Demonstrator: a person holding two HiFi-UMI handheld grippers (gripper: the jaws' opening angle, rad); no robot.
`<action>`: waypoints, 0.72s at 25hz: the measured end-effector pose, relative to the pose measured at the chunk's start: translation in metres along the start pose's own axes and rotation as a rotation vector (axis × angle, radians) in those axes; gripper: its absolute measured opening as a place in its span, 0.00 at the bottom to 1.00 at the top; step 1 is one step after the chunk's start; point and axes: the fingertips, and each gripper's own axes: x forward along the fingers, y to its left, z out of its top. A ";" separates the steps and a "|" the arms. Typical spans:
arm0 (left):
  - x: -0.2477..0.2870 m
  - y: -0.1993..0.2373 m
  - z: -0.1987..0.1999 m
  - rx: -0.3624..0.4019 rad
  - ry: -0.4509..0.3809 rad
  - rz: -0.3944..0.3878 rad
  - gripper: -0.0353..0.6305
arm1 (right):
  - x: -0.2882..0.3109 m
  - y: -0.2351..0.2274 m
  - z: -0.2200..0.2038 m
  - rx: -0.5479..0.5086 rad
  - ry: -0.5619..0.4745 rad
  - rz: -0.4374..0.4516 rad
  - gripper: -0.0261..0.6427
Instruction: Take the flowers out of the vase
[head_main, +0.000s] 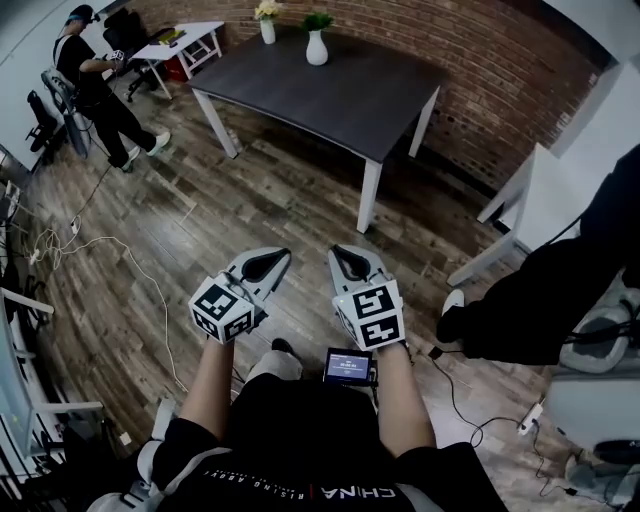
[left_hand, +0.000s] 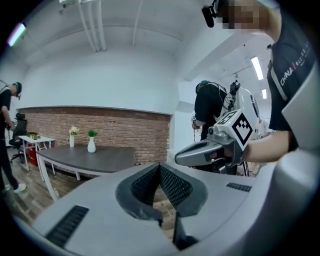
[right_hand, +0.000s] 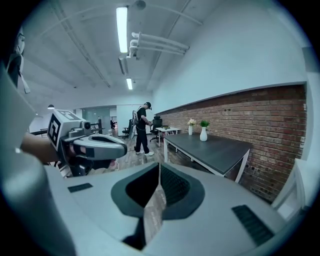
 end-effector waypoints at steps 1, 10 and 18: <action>0.002 0.006 -0.001 -0.007 0.002 0.006 0.06 | 0.005 -0.002 0.000 0.003 0.003 0.005 0.06; 0.039 0.085 -0.010 -0.035 0.001 -0.013 0.06 | 0.080 -0.035 0.008 0.005 0.046 0.001 0.06; 0.063 0.204 0.005 -0.041 -0.006 -0.040 0.06 | 0.185 -0.059 0.057 -0.003 0.068 -0.032 0.06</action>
